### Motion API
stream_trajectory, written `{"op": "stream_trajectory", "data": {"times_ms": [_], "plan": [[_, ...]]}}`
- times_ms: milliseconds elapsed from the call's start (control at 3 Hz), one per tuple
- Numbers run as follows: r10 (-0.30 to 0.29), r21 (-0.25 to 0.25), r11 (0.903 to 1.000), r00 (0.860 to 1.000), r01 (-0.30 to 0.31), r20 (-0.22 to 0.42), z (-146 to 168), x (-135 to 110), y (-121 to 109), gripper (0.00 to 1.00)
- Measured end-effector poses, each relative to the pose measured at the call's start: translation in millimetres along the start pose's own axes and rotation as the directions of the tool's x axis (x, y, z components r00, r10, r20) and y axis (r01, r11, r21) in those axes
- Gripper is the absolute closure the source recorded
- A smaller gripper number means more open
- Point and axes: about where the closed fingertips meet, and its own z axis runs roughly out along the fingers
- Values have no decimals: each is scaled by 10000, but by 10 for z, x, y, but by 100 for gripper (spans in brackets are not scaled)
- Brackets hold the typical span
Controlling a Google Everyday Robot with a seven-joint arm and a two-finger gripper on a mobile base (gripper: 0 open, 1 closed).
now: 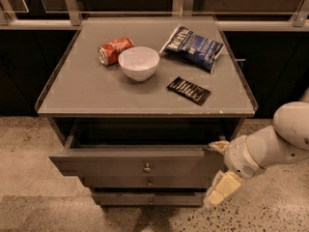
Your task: Open top drawer
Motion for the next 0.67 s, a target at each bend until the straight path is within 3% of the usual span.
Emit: {"op": "stream_trajectory", "data": {"times_ms": [667], "plan": [[15,147,9999,9997,-18,238,27,-65,-98,0]]}}
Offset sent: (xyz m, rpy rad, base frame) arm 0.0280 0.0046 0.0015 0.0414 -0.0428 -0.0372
